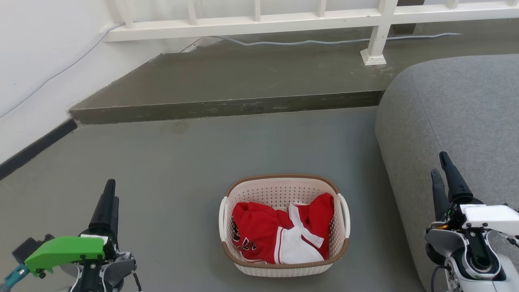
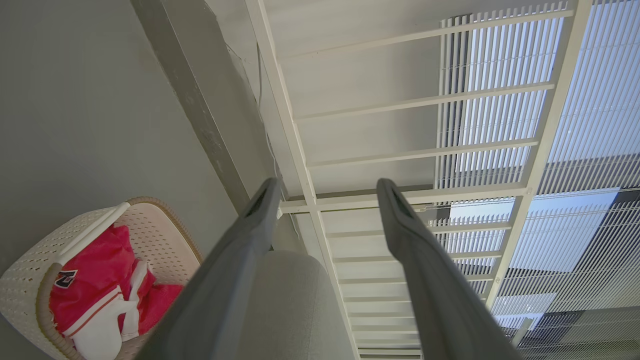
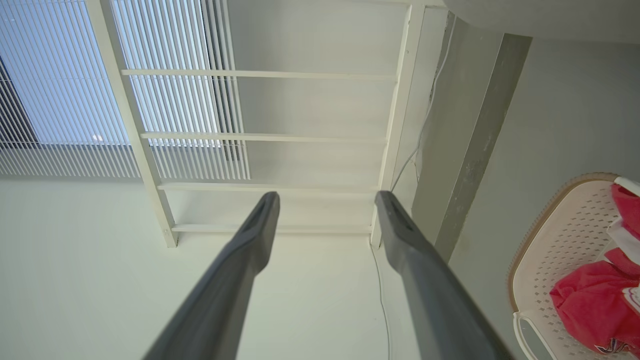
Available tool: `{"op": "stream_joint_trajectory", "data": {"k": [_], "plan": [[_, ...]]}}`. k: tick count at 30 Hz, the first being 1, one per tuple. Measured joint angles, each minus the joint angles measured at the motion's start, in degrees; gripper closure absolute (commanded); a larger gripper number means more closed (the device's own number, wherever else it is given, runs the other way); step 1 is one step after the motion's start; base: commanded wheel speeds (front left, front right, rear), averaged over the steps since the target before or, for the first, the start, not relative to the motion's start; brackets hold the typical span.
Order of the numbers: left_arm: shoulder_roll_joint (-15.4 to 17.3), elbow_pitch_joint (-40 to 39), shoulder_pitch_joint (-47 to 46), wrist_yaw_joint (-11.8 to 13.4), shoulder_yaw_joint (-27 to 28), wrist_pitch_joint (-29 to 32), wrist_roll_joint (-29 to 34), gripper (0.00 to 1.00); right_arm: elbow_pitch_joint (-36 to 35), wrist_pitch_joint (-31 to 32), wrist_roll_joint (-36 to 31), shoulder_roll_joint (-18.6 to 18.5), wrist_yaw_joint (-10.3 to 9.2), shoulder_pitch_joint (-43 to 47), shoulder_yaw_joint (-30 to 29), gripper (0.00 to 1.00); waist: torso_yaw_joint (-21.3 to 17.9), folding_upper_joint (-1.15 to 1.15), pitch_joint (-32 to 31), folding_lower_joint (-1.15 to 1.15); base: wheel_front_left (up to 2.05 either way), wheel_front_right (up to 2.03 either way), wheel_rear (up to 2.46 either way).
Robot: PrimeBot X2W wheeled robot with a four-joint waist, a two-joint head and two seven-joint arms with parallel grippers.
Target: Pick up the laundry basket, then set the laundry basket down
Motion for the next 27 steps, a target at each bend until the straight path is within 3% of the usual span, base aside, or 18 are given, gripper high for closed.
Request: {"op": "stream_joint_trajectory", "data": {"k": [15,27], "plan": [[2.2,-1.8,0.0,0.0,-3.5,-2.7,8.7,0.0,-2.1,-3.1,-8.7,-3.0,0.01,-0.2,3.9,0.0,0.0,0.0,0.3,0.0,0.0,0.0,0.0],[3.6,-2.7,0.0,0.0,-3.7,-4.9,21.8,0.0,-2.8,-5.1,-19.1,-5.1,0.02,-0.4,7.4,0.0,0.0,0.0,0.4,0.0,0.0,0.0,0.0]]}}
